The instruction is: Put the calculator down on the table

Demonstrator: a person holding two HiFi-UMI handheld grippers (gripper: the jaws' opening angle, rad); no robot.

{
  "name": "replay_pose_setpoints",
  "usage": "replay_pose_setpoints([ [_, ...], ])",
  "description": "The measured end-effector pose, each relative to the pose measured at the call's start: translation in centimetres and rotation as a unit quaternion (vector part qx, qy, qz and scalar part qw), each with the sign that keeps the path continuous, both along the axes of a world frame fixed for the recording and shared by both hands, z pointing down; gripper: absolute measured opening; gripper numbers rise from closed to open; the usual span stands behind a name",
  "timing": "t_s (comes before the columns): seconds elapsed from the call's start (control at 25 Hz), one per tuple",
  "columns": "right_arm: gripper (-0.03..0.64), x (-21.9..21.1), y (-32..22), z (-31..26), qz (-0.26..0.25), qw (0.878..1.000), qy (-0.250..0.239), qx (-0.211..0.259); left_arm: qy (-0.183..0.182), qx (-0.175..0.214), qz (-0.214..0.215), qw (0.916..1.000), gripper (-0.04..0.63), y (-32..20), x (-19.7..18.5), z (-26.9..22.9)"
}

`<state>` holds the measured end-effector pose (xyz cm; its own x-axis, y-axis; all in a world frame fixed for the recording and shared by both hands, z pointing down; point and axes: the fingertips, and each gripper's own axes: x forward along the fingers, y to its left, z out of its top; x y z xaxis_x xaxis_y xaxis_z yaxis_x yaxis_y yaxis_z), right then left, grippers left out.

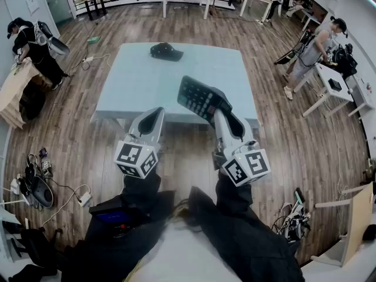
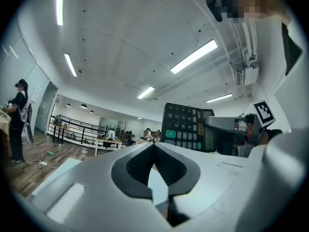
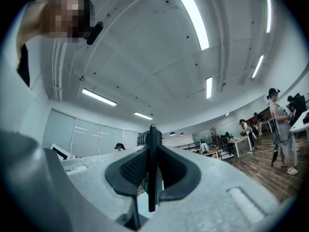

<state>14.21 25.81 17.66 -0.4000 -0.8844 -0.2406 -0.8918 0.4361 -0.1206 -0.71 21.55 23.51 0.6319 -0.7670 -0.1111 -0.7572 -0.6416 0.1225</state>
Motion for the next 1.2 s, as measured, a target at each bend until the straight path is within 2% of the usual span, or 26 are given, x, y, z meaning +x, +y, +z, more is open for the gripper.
replay_pose_setpoints([
  [0.32,0.051,-1.4,-0.8,-0.1,-0.007,1.000,0.001,0.002,0.013,-0.002,0.002,0.9999,-0.005,-1.0,-1.4,-0.2],
  [0.6,0.051,-1.5,-1.0,0.3,-0.005,1.000,0.003,-0.007,0.011,-0.006,0.014,0.9998,-0.005,-1.2,-0.8,-0.1],
  [0.88,0.051,-1.0,-0.9,1.4,0.003,1.000,-0.010,-0.020,0.011,-0.016,0.022,0.9996,-0.005,-1.1,-0.6,1.1],
  [1.04,0.054,-1.1,-1.1,1.4,-0.007,0.999,-0.036,-0.028,0.013,-0.024,0.025,0.9993,-0.005,-1.3,-0.7,1.4],
  [1.2,0.054,-2.5,-1.4,1.8,-0.006,0.999,-0.031,-0.035,0.016,-0.031,0.023,0.9991,-0.005,-1.4,-2.1,1.8],
])
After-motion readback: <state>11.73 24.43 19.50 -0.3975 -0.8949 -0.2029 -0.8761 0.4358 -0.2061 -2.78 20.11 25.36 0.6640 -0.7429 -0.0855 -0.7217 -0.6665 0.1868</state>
